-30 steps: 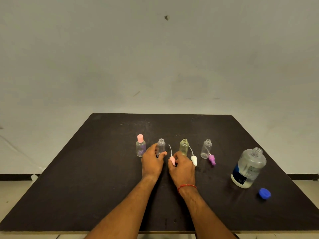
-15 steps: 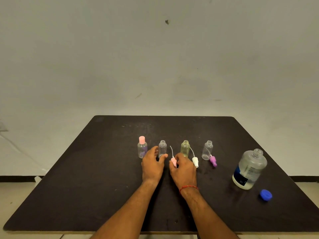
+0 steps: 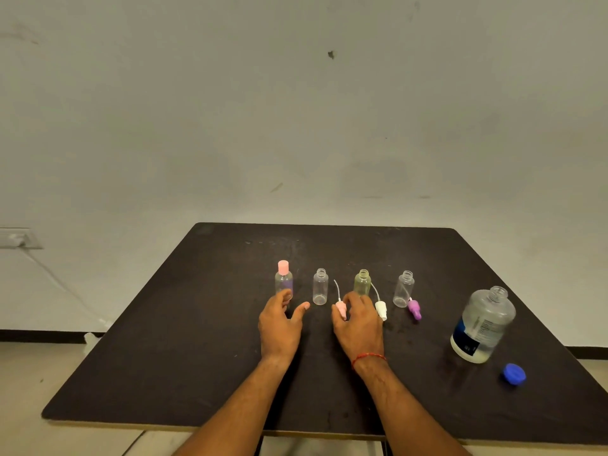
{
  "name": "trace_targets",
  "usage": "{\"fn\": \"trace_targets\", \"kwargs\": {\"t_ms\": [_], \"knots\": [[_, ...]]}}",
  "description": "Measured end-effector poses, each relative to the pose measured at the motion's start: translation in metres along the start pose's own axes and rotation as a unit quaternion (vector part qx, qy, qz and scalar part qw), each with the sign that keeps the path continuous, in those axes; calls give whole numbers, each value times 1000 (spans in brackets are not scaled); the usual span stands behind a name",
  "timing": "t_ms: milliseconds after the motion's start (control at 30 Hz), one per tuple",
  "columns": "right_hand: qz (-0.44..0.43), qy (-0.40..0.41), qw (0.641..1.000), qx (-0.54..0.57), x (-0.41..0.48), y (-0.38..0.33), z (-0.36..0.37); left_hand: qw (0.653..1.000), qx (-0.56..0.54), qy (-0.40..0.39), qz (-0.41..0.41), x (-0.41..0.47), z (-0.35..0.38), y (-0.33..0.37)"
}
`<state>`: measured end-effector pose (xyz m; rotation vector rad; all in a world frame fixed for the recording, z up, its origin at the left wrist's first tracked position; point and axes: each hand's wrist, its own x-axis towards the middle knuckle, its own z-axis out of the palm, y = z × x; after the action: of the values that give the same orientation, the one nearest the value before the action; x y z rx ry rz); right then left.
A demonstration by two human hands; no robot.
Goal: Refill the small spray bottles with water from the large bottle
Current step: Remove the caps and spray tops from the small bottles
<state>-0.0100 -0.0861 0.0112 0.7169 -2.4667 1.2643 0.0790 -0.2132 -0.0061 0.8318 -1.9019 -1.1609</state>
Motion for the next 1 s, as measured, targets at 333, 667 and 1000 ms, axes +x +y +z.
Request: {"fn": "trace_targets", "kwargs": {"t_ms": [333,667,1000], "knots": [[-34,-9,999,27,-16,-12,-5,998,54,17,25,5,-57,-23],[-106,-21,993,38,-2,-71,19,996,85,18,26,15,-75,-28],[-143,-121,978,-96,51,-126,43,994,101,21,23,21,-74,-32]]}}
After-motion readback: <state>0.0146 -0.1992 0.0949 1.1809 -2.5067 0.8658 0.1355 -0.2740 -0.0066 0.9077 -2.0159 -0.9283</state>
